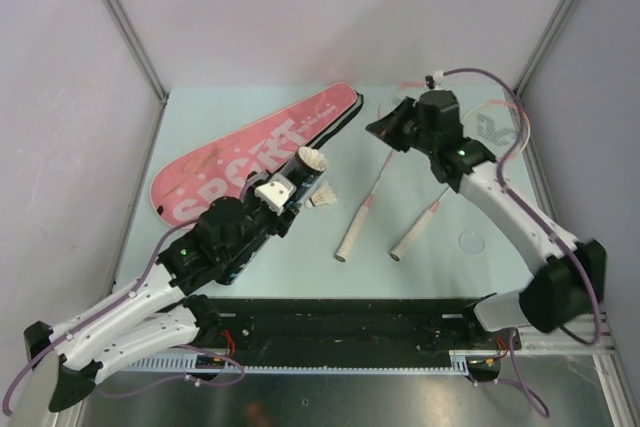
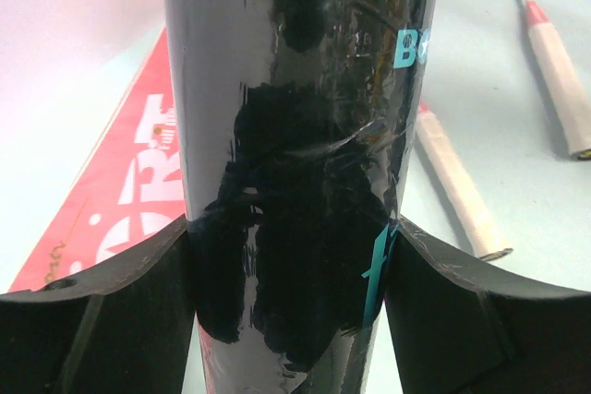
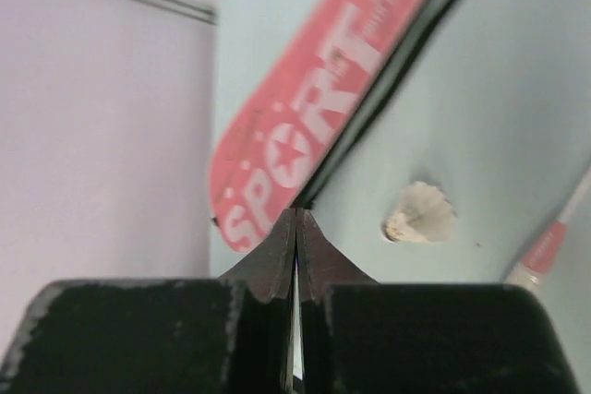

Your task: Pack up the badminton gear

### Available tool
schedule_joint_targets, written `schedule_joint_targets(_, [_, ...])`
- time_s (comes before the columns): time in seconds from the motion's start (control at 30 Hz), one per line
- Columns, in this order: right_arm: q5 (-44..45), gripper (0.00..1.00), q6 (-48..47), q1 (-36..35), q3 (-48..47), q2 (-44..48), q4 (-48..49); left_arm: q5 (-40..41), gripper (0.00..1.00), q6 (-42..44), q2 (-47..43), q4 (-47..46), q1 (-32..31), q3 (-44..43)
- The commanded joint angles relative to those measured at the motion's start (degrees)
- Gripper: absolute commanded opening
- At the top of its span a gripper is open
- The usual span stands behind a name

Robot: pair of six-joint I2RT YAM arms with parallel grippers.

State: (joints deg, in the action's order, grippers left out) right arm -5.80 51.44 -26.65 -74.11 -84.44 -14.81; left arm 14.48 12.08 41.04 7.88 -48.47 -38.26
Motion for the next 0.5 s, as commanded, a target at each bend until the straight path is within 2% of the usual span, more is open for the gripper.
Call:
schedule_joint_targets(0.0, [-5.5, 0.0, -10.8, -0.9, 2.2, 7.2, 5.6, -6.4, 0.15, -0.3, 0.8, -3.2, 0.1, -2.7])
schedule_joint_targets(0.03, [-12.8, 0.03, -13.4, -0.6, 3.0, 5.8, 6.3, -5.7, 0.15, -0.1, 0.9, -3.0, 0.1, -2.9])
schedule_joint_targets(0.07, [-17.4, 0.15, -16.0, 0.0, 3.2, 4.6, 7.8, -5.2, 0.15, -0.1, 0.6, -3.0, 0.1, -2.7])
schedule_joint_targets(0.1, [-22.3, 0.35, -19.6, 0.6, 3.3, 3.1, 8.6, -4.8, 0.15, 0.0, 0.3, -3.1, 0.2, -2.7])
schedule_joint_targets(0.13, [-29.0, 0.43, -21.9, 1.7, 3.7, 1.1, 9.5, -4.2, 0.14, 0.1, 0.0, -3.1, 0.1, -2.5])
schedule_joint_targets(0.17, [-29.5, 0.55, -24.1, 1.8, 4.0, -1.3, 10.1, -3.9, 0.15, 0.4, -0.8, -3.0, 0.1, -2.3])
schedule_joint_targets(0.2, [-29.6, 0.57, -28.6, 1.6, 4.4, -2.7, 10.3, -3.7, 0.14, 0.4, -1.1, -3.1, 0.1, -2.2])
schedule_joint_targets(0.3, [-29.7, 0.66, -33.8, 1.0, 6.1, -7.9, 14.3, -2.6, 0.14, 0.3, -2.1, -3.2, 0.1, -2.1])
schedule_joint_targets(0.43, [-37.1, 0.67, -36.5, 0.1, 5.7, -16.4, 23.8, -2.7, 0.14, 0.5, -2.5, -3.2, 0.1, -2.0])
schedule_joint_targets(0.47, [-36.6, 0.66, -37.5, -0.6, 4.8, -18.0, 24.6, -2.7, 0.14, 0.6, -2.5, -3.2, 0.1, -2.1])
